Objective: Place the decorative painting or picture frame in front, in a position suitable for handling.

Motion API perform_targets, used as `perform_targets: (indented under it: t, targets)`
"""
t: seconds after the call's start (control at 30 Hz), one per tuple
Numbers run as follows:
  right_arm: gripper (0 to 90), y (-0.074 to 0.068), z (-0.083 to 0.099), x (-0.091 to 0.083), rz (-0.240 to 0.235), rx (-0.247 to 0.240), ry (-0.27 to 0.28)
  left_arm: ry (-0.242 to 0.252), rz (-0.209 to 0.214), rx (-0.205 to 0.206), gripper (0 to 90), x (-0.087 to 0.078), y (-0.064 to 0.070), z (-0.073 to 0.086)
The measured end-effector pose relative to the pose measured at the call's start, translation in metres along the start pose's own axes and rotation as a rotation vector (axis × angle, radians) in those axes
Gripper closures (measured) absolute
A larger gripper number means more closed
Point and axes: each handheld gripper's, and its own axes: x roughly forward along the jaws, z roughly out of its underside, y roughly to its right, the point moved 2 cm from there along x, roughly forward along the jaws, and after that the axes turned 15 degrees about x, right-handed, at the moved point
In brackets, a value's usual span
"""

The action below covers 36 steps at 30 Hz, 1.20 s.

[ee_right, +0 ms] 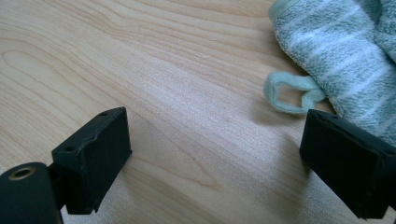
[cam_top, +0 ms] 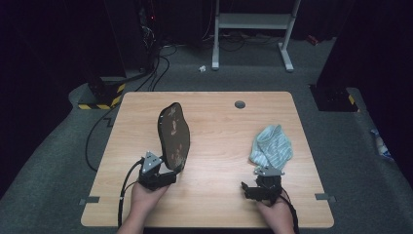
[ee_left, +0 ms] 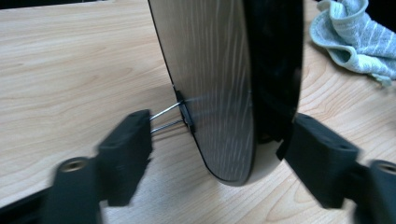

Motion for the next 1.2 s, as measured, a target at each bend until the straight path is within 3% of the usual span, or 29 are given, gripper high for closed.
perform_targets:
  t: [0.1,0.13,0.3,0.53,0.83,1.2]
  targets:
    - [8.5,0.0,0.0,0.0,0.0,0.0,0.0,-0.002,-0.022,0.017,36.0,0.002,0.0,0.0]
    - [8.6,0.0,0.0,0.0,0.0,-0.002,0.0,0.026,-0.038,0.019,41.2,0.0,0.0,-0.002]
    - [8.5,0.0,0.0,0.0,0.001,0.001,0.0,0.05,-0.021,0.021,54.4,-0.001,-0.001,-0.004]
    - [8.6,0.0,0.0,0.0,0.001,-0.003,0.002,0.051,-0.041,0.042,65.6,-0.003,0.001,-0.004]
    - [8.6,0.0,0.0,0.0,0.0,-0.003,0.002,0.05,-0.054,0.036,72.3,-0.008,-0.006,0.002]
    - [8.6,0.0,0.0,0.0,0.001,-0.002,0.002,0.053,-0.017,0.028,76.1,-0.02,-0.016,0.01]
